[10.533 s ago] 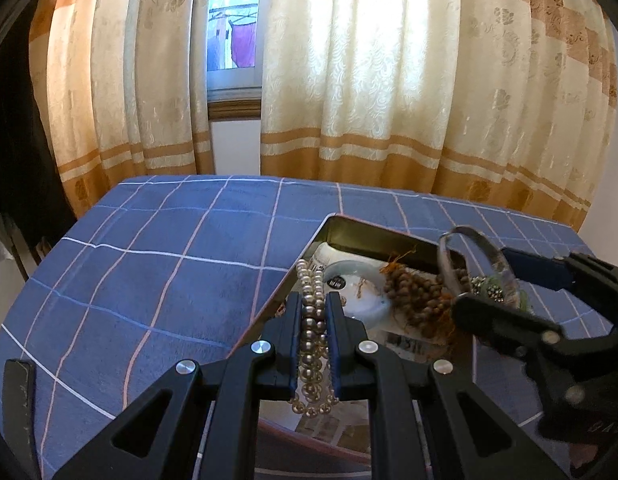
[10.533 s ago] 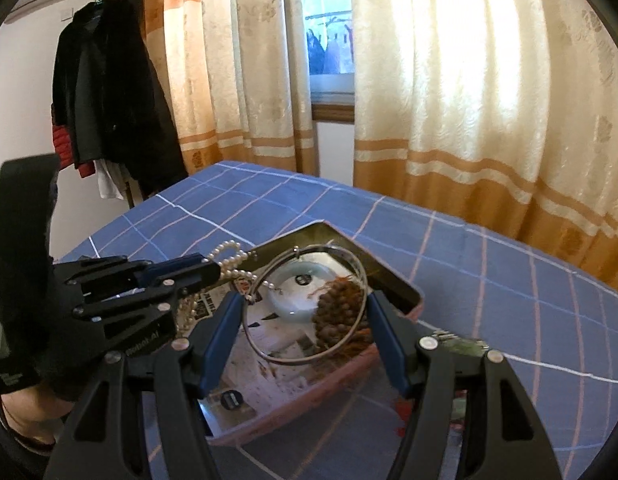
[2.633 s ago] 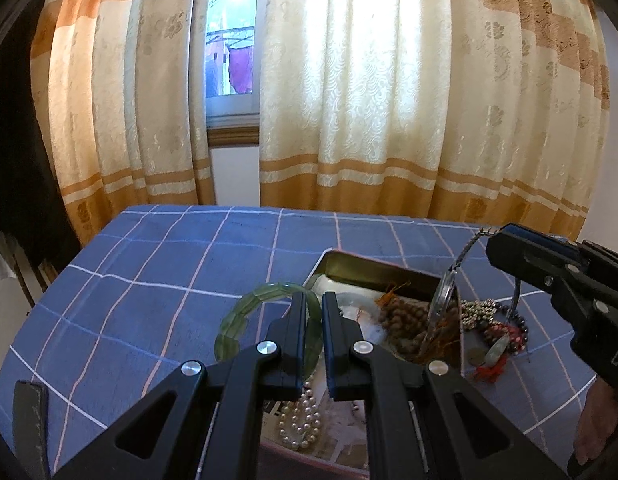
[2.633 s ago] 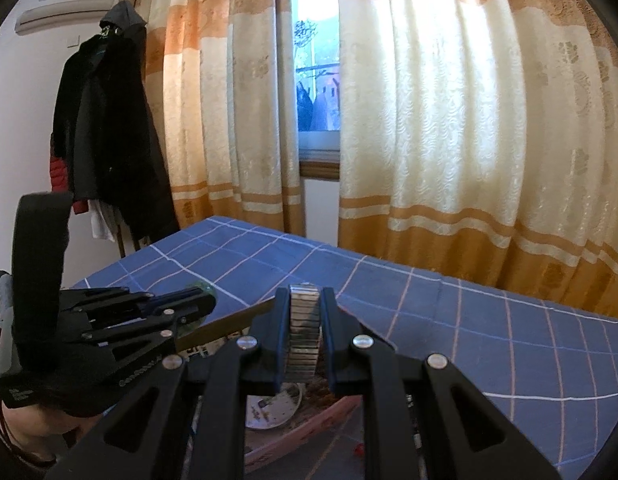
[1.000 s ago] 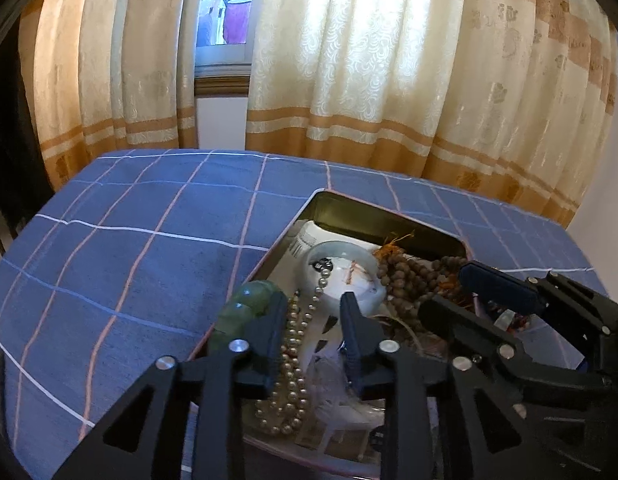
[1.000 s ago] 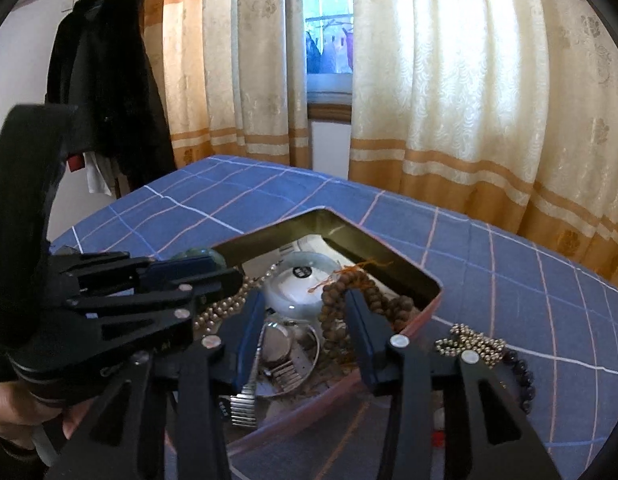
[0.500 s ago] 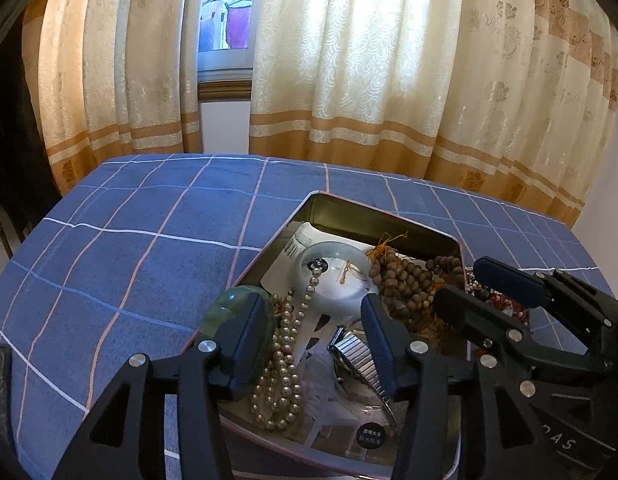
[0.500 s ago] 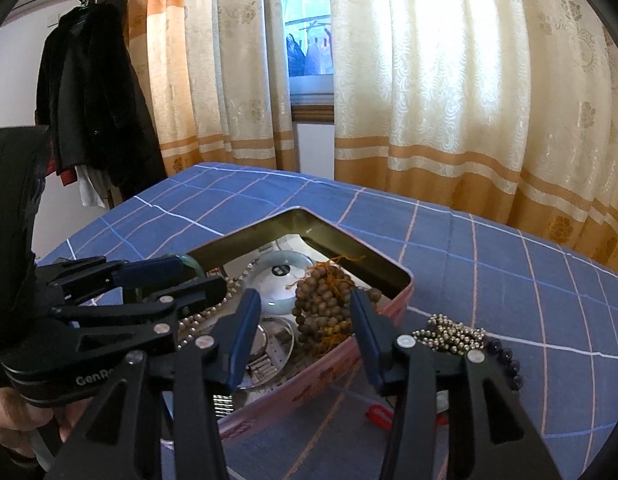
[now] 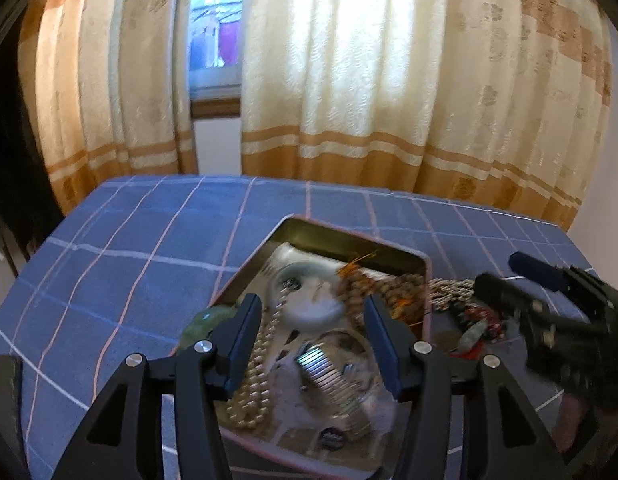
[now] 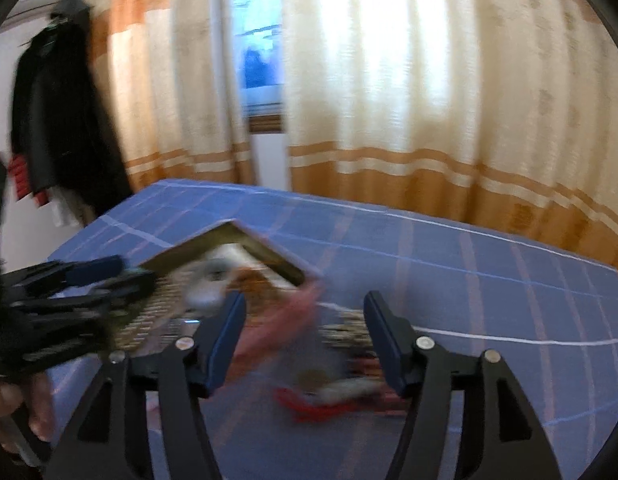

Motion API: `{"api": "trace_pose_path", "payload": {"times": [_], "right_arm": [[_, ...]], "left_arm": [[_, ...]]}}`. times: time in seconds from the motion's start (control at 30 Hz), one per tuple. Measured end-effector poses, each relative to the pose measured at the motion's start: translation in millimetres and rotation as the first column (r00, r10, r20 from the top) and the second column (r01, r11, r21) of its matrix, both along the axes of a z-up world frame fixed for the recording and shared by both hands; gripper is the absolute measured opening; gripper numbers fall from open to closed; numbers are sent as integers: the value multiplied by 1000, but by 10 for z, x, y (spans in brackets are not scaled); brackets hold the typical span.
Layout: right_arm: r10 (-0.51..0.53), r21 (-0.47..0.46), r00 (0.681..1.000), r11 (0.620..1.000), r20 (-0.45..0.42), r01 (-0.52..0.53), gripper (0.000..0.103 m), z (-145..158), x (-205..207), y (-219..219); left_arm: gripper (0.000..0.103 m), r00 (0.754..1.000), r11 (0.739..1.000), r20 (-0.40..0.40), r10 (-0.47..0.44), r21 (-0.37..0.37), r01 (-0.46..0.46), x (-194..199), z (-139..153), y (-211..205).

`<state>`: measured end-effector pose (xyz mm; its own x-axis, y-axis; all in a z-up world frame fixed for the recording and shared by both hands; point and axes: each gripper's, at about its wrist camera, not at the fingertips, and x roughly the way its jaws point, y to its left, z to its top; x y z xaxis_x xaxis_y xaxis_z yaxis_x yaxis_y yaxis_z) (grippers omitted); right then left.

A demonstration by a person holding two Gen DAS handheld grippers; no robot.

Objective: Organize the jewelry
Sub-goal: 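Move both open tools back to the jade pendant and bead strands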

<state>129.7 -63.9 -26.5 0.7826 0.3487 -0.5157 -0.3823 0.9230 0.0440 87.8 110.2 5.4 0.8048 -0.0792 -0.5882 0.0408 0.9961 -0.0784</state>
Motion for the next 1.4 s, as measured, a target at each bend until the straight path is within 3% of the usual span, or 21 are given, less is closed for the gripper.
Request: {"api": "trace_pose_path", "payload": {"times": [0.27, 0.43, 0.5, 0.73, 0.83, 0.93, 1.0, 1.03, 1.07, 1.23, 1.4], "right_arm": [[-166, 0, 984, 986, -67, 167, 66, -136, 184, -736], [-196, 33, 973, 979, -120, 201, 66, -208, 218, -957], [-204, 47, 971, 976, -124, 211, 74, -199, 208, -1013], [-198, 60, 971, 976, -134, 207, 76, -190, 168, -1025], [-193, 54, 972, 978, -131, 202, 76, -197, 168, -1009], [-187, 55, 973, 979, -132, 196, 76, -208, 156, -979], [-182, 53, 975, 980, -131, 190, 76, -219, 151, -952], [-181, 50, 975, 981, -131, 189, 76, -225, 149, -942], [-178, 49, 975, 981, -132, 186, 76, -234, 148, -930], [-180, 43, 974, 981, -139, 188, 76, -264, 152, -924], [-184, 45, 972, 980, -143, 192, 76, -275, 163, -937]], "left_arm": [[54, 994, 994, -8, -105, 27, 105, 142, 20, -608], [54, 984, 982, -35, -175, 71, 177, 151, -98, -1046], [54, 980, 975, -42, -196, 97, 200, 130, -162, -1186], [54, 961, 949, -73, -266, 157, 275, 57, -307, -1446], [38, 949, 937, -102, -299, 155, 312, 43, -370, -1476], [32, 934, 927, -148, -326, 145, 347, 33, -483, -1492], [21, 928, 925, -179, -328, 141, 354, 46, -547, -1481], [7, 927, 928, -182, -327, 122, 351, 44, -547, -1455], [0, 931, 931, -180, -319, 124, 343, 45, -543, -1436], [0, 953, 946, -151, -264, 154, 286, 69, -499, -1300], [0, 968, 962, -113, -223, 136, 237, 127, -435, -1034]]}}
